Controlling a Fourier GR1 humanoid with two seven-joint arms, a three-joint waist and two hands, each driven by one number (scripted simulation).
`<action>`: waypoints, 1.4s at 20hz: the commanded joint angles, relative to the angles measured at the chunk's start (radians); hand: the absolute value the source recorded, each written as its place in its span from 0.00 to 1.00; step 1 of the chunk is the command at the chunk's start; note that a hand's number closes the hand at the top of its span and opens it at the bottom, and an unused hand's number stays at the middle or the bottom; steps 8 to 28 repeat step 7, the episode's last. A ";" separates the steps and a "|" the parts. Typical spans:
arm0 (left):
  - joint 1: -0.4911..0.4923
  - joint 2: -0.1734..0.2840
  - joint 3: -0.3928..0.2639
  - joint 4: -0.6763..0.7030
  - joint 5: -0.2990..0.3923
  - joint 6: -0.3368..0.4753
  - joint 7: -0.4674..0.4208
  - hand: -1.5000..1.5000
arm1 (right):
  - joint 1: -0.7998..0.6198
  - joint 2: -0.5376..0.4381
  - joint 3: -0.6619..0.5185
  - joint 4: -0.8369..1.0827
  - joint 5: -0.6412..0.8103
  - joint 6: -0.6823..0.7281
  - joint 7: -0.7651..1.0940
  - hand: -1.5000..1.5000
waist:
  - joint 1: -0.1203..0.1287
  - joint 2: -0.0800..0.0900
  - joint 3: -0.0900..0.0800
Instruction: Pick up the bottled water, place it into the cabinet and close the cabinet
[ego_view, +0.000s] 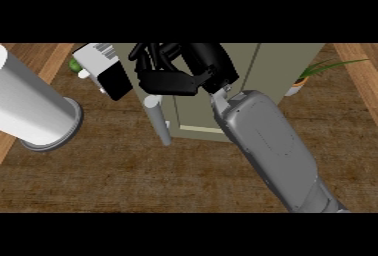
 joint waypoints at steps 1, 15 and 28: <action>-0.019 -0.002 0.005 -0.015 0.021 0.003 0.014 1.00 | -0.025 -0.055 -0.091 0.197 0.040 -0.052 -0.019 1.00 | -0.002 0.051 0.004; -0.023 0.014 0.017 -0.041 0.029 0.007 0.041 1.00 | -0.031 -0.068 -0.094 0.251 0.025 -0.026 -0.066 1.00 | 0.006 0.054 0.005; -0.023 0.014 0.017 -0.041 0.029 0.007 0.041 1.00 | -0.031 -0.068 -0.094 0.251 0.025 -0.026 -0.066 1.00 | 0.006 0.054 0.005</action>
